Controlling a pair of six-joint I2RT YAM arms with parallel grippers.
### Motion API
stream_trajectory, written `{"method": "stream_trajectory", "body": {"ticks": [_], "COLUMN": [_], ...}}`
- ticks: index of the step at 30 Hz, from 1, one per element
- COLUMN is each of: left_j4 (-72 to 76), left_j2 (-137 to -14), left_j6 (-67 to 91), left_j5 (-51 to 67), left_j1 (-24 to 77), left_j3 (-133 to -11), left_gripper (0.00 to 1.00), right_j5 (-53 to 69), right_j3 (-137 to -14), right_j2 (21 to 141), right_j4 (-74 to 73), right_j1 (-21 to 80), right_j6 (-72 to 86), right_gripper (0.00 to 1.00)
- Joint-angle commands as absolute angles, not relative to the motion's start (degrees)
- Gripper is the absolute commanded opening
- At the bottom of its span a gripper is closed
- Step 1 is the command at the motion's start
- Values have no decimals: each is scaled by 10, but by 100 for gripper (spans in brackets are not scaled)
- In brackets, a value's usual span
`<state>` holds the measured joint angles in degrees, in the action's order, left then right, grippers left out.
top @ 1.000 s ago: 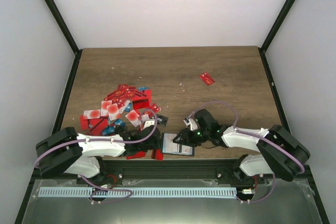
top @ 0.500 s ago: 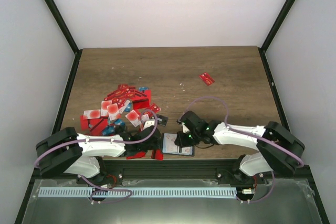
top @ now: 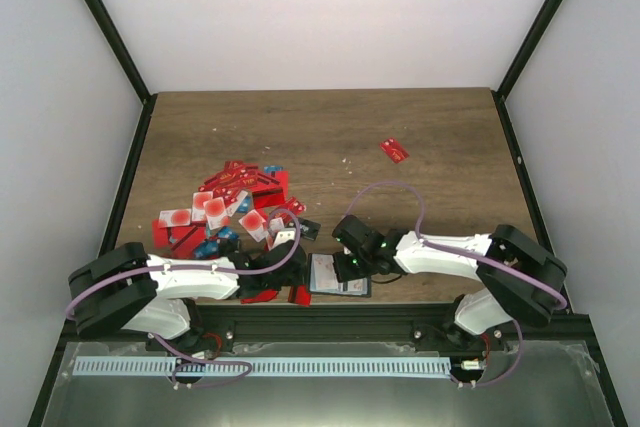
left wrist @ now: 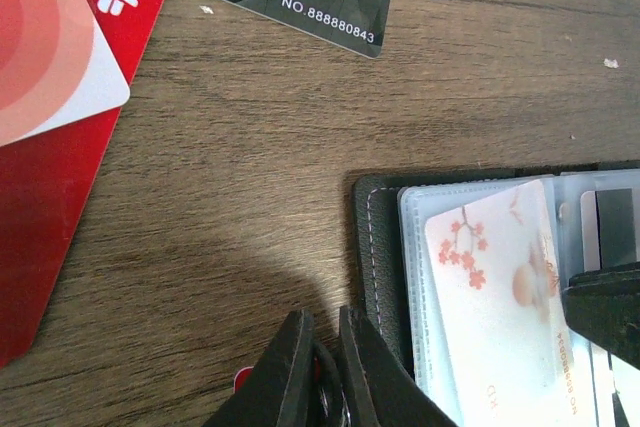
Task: Put the credit cards into the card holder
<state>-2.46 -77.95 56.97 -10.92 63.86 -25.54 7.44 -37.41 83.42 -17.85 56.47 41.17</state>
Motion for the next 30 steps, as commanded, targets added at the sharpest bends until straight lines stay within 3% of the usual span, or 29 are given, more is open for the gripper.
{"method": "stream_trajectory", "body": {"ticks": [1, 22, 30], "left_j4": [-59, -58, -65], "left_j2": [-793, -793, -780], "left_j6": [572, 573, 593], "left_j5": [-112, -112, -128], "left_j1": [642, 646, 646], "left_j3": [-245, -245, -242], "left_gripper": [9, 7, 6], "right_j5": [30, 140, 145], "right_j3": [-377, -352, -328], "right_j2": [826, 820, 736], "right_j4": [-219, -120, -141], "right_j1": [569, 582, 582], "right_j6": [414, 445, 452], "right_gripper": [1, 1, 1]}}
